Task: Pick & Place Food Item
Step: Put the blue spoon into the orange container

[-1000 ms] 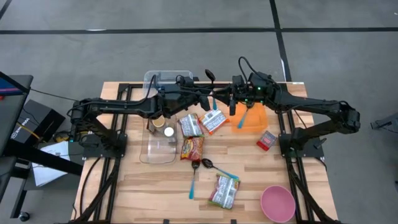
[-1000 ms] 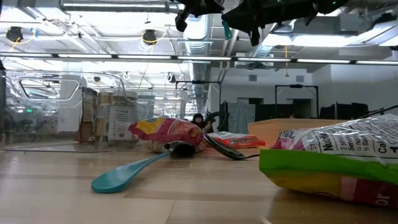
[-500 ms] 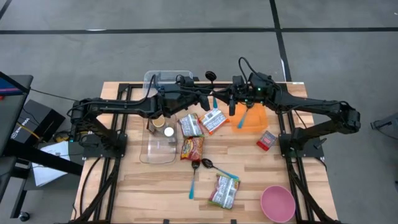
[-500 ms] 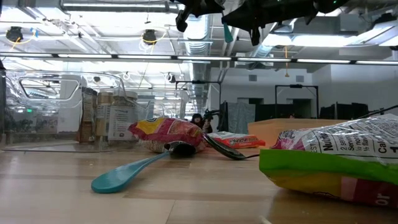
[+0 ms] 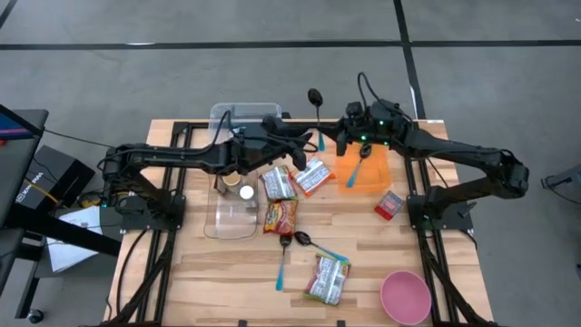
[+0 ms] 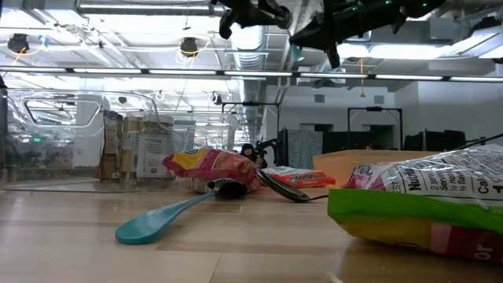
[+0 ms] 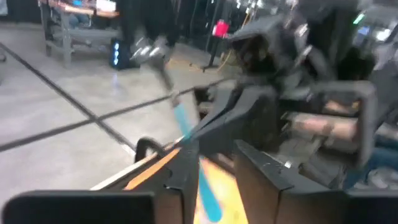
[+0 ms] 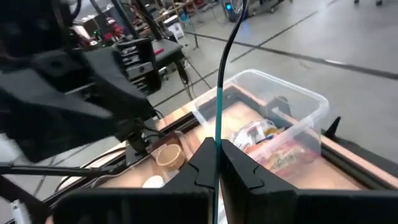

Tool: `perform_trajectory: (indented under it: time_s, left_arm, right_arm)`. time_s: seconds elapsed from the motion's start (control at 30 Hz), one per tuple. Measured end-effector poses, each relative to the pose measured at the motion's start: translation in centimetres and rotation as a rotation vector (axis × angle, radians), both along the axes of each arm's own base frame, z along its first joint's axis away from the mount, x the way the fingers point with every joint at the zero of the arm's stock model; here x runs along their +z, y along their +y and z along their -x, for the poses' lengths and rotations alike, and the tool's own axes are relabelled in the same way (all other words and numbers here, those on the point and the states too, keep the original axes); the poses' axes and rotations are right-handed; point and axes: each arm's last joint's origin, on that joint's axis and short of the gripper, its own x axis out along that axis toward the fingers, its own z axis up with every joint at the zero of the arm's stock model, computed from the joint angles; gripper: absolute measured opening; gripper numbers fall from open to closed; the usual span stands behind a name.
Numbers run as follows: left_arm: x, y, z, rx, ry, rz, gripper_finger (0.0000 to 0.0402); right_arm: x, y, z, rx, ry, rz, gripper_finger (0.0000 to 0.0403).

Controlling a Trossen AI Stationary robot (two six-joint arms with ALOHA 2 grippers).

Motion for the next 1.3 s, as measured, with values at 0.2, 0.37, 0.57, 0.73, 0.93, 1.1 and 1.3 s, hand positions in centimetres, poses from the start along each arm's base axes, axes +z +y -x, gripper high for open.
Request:
perform_trajectory:
  time_s: [0.2, 0.37, 0.57, 0.73, 0.93, 1.1, 1.3]
  left_arm:
    - [0.6, -0.1, 1.2, 0.013, 0.065, -0.019, 0.0131]
    - [2.0, -0.2, 3.2, 0.071, 0.123, -0.064, 0.014]
    - [3.1, -0.3, 5.4, 0.108, 0.165, -0.067, 0.0137]
    - [3.2, -0.3, 6.1, 0.107, 0.199, -0.065, 0.013]
    - [3.1, -0.4, 6.1, 0.106, 0.213, -0.06, 0.0123]
    - [2.9, -0.4, 6.1, 0.105, 0.233, -0.057, 0.0119]
    - [2.9, -0.4, 6.2, 0.105, 0.234, -0.055, 0.0118]
  right_arm:
    - [0.1, -0.8, 2.3, -0.066, 0.053, -0.068, 0.0]
    - [-2.2, 0.0, 4.9, -0.092, 0.076, -0.177, 0.0]
    - [-5.4, 1.7, 8.3, -0.16, -0.121, -0.308, 0.0]
    - [-8.4, 3.5, 10.5, -0.248, -0.247, -0.418, 0.0]
    - [-10.8, 5.3, 11.8, -0.363, -0.326, -0.532, 0.0]
    - [-12.8, 6.2, 12.2, -0.5, -0.318, -0.645, 0.0]
    - [-14.6, 6.8, 12.6, -0.674, -0.297, -0.734, 0.0]
